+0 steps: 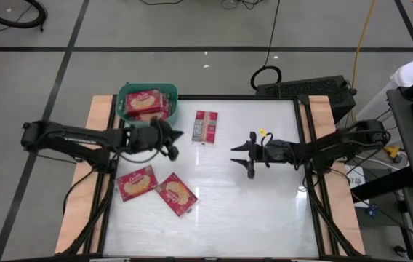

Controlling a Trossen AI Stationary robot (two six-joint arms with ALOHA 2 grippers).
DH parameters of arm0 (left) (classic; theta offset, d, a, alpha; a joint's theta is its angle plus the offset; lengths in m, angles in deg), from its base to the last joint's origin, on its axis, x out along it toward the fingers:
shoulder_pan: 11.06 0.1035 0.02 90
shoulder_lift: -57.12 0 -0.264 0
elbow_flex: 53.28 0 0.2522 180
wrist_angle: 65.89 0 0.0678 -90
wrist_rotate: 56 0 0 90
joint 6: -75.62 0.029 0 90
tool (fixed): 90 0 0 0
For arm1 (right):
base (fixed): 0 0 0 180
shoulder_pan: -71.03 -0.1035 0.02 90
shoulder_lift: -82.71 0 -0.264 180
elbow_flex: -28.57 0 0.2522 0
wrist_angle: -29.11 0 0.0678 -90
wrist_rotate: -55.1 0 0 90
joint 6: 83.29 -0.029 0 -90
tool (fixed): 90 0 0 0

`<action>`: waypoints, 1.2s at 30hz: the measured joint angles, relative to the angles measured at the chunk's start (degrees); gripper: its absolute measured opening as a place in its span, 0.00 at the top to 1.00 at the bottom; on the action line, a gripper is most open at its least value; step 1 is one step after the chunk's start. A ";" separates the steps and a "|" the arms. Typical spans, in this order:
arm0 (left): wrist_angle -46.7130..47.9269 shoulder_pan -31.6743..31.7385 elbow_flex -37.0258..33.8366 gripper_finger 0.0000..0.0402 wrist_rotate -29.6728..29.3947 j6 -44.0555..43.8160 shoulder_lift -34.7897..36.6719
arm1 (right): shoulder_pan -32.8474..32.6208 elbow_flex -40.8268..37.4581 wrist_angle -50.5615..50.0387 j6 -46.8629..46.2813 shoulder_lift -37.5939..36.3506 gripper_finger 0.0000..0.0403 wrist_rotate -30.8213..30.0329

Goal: Sort popcorn bags into baskets
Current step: Stack the red popcorn bag on the red popcorn bags in the green bin

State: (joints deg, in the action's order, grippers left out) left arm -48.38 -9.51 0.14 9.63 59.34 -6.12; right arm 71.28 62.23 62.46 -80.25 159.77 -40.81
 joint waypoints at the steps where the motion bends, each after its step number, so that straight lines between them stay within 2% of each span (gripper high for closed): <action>1: -1.40 -1.31 0.00 0.99 -0.92 -0.19 -1.05 | 0.91 0.02 0.24 0.29 0.00 0.56 0.41; 7: -9.46 -6.02 0.00 0.96 -4.15 -0.65 -7.31 | 6.51 1.18 0.44 0.81 0.00 0.56 5.98; 14: -14.97 -7.05 0.00 0.98 -5.83 -0.56 -11.77 | 13.43 8.05 -4.36 1.18 1.76 0.56 13.61; 20: -14.65 -7.01 0.00 0.96 -8.56 -1.88 -12.18 | 18.62 13.84 -7.52 3.45 5.07 0.56 14.77; 24: -13.57 -7.07 0.00 0.95 -8.65 -3.33 -12.18 | 21.61 17.22 -8.12 3.30 9.23 0.55 14.85; 29: -12.23 -7.92 0.00 0.95 -8.65 -5.04 -12.18 | 24.09 23.08 -11.53 2.71 16.97 0.48 15.23; 36: -11.88 -9.60 0.00 0.95 -8.64 -5.02 -12.18 | 22.23 32.13 -19.91 3.46 27.02 0.46 16.68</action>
State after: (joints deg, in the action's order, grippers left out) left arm -60.26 -19.11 0.14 0.99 54.32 -18.30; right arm 93.51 94.36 42.55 -76.79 186.79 -24.13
